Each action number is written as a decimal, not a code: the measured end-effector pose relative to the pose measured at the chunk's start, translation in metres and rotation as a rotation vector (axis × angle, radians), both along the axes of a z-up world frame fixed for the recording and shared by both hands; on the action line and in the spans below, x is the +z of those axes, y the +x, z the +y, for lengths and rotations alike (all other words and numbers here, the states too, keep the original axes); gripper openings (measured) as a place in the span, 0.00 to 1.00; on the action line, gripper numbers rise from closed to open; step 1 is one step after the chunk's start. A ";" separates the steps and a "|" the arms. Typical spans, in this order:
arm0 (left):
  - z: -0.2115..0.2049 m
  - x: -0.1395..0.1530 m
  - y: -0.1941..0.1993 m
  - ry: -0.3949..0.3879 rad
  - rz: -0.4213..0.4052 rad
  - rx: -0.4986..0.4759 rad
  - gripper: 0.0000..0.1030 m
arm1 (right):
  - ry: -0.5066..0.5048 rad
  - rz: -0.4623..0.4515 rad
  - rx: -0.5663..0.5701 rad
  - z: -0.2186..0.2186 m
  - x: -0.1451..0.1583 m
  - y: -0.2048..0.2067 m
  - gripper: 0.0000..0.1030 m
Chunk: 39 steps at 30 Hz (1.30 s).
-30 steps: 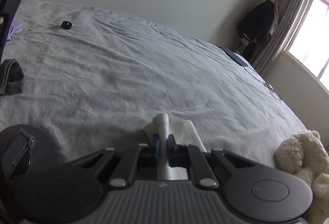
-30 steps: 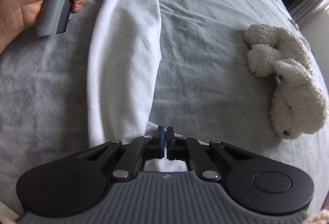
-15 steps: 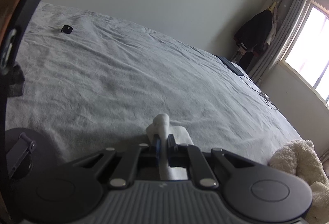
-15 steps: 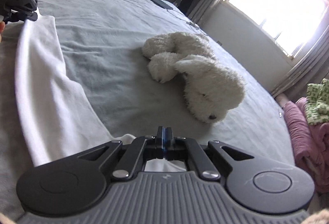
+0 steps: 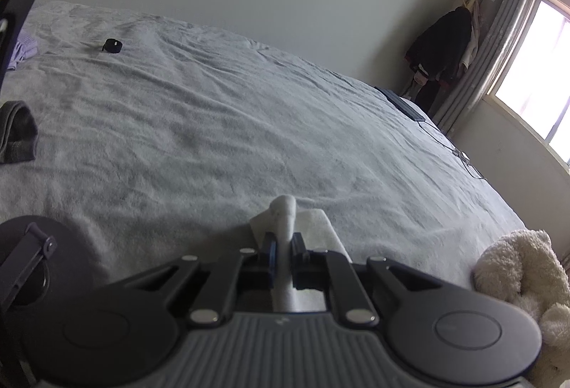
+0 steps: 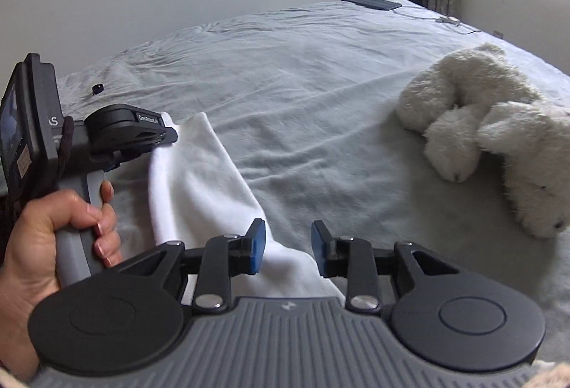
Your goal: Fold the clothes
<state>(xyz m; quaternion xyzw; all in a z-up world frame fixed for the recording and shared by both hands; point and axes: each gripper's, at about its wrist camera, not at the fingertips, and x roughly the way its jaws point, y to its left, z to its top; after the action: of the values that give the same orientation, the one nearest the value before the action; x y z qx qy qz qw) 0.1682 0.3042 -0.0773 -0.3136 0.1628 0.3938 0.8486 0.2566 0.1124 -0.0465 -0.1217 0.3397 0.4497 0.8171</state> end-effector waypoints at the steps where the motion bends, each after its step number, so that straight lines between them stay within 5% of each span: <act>1: 0.000 0.000 0.000 0.001 0.000 0.000 0.07 | 0.001 0.010 0.008 0.007 -0.003 0.001 0.32; 3: 0.000 0.000 0.000 0.002 -0.001 -0.003 0.07 | -0.001 0.023 0.022 0.020 -0.009 0.002 0.32; 5: -0.001 0.001 0.000 0.006 -0.005 -0.008 0.07 | -0.015 0.012 0.039 0.029 -0.016 -0.004 0.17; 8: -0.003 0.003 -0.001 0.016 -0.018 -0.012 0.06 | -0.021 -0.024 0.040 0.034 -0.019 -0.012 0.08; 19: -0.020 0.033 -0.026 0.197 -0.229 0.039 0.06 | 0.098 -0.119 -0.057 0.041 -0.013 -0.017 0.07; 30: -0.025 0.035 -0.020 0.261 -0.218 0.059 0.07 | 0.120 -0.072 -0.097 0.061 -0.032 -0.005 0.07; 33: -0.025 0.036 -0.020 0.259 -0.215 0.064 0.23 | 0.142 -0.045 -0.099 0.058 -0.031 -0.004 0.14; 35: -0.028 0.038 -0.020 0.286 -0.215 0.082 0.42 | 0.159 -0.024 -0.110 0.057 -0.030 -0.003 0.17; 37: -0.030 0.040 -0.022 0.309 -0.219 0.095 0.47 | 0.178 -0.008 -0.112 0.056 -0.027 -0.005 0.36; 39: -0.031 0.041 -0.022 0.312 -0.224 0.091 0.52 | 0.192 -0.005 -0.111 0.054 -0.023 -0.008 0.43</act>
<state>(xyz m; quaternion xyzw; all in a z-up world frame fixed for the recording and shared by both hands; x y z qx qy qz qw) 0.1459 0.2730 -0.0363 -0.2272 -0.0098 0.4148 0.8810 0.2491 0.1663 -0.0694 -0.0252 0.2990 0.4338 0.8495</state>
